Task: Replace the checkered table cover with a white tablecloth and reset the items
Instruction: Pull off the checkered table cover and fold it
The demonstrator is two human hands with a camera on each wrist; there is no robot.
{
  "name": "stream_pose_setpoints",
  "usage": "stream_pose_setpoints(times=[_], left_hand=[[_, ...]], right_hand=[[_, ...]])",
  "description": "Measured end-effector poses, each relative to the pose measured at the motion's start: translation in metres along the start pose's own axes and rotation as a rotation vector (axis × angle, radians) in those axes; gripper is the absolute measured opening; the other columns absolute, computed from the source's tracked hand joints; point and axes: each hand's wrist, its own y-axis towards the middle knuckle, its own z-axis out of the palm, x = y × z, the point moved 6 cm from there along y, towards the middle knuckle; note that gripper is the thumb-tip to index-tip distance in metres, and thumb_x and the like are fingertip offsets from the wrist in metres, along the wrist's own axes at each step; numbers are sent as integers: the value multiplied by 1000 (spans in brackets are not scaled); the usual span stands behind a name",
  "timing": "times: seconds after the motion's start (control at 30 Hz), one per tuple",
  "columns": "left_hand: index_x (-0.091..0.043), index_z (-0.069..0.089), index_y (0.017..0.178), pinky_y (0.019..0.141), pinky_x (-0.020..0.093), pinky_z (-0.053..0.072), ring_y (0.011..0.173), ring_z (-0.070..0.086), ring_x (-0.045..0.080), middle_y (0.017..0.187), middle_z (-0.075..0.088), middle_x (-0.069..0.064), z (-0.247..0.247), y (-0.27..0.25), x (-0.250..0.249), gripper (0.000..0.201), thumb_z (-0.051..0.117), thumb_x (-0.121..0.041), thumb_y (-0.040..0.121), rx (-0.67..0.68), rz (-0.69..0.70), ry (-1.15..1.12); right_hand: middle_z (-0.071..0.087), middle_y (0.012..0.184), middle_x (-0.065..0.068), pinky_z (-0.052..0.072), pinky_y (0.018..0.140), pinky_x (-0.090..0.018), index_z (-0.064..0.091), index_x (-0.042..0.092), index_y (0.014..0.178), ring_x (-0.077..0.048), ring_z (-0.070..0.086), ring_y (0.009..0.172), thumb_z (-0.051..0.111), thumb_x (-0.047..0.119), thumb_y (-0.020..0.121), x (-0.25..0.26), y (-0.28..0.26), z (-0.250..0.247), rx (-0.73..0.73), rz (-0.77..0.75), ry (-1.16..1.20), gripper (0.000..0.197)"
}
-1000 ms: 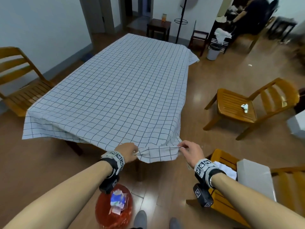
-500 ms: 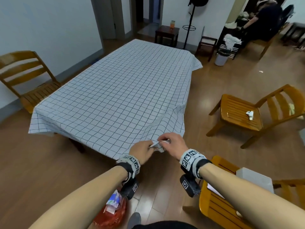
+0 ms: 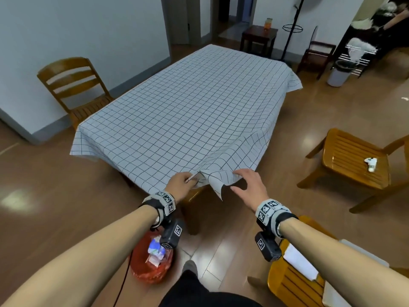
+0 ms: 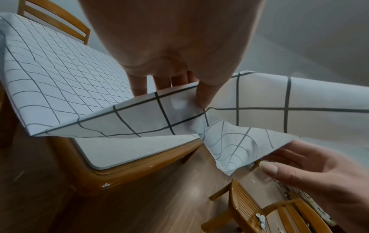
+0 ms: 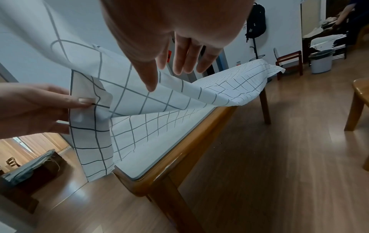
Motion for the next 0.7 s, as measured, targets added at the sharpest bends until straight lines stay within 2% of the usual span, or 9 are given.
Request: stream_pose_setpoints(times=[0.17,0.23,0.3,0.37,0.43,0.5,0.6,0.7], left_hand=[[-17,62,68,52,24,35,55,47,10,61,54,-3,-7,18,7,28,60,-31,92,114,-23,21],[-14,59,68,52,25,32,55,45,12,61,50,0,-5,24,9,29,61,-32,91,148,-24,27],[-15,51,64,53,29,26,55,39,15,59,41,2,-13,42,17,34,61,-32,91,153,-18,47],[-17,44,62,54,30,24,55,36,17,58,35,2,-17,59,25,37,60,-33,91,162,-8,137],[-18,44,65,54,30,25,57,39,18,60,38,1,-21,72,31,36,59,-37,91,155,-17,220],[-20,45,68,52,29,26,59,41,16,62,42,-2,-24,82,38,34,59,-41,90,136,-25,255],[-26,54,91,57,27,33,72,50,13,75,51,-9,-29,89,47,19,60,-44,89,110,-53,265],[-29,54,120,70,26,42,88,56,14,102,59,-9,-31,86,59,36,61,-44,88,98,-73,230]], right_hand=[[56,125,11,33,98,-25,71,25,112,-5,40,119,66,26,93,11,38,6,-16,-43,-7,20],[59,120,7,34,95,-24,70,22,112,-4,41,112,62,24,96,8,44,2,-28,-18,-1,19],[63,113,4,40,95,-28,69,23,112,-5,45,105,59,28,97,11,62,3,-2,15,-23,19],[65,107,4,42,86,-30,68,29,104,-8,52,99,58,34,97,14,77,2,18,48,-62,13],[67,96,5,43,76,-31,66,29,92,-12,57,89,57,39,97,19,89,3,38,53,-74,14],[67,85,6,47,71,-33,66,24,88,-12,60,79,57,42,96,25,100,5,29,49,-63,21],[66,76,7,47,66,-31,64,25,85,-12,60,73,57,46,96,35,117,10,25,62,-54,25],[64,73,6,45,63,-29,61,27,82,-12,59,70,57,49,95,45,136,17,18,73,-36,26]])
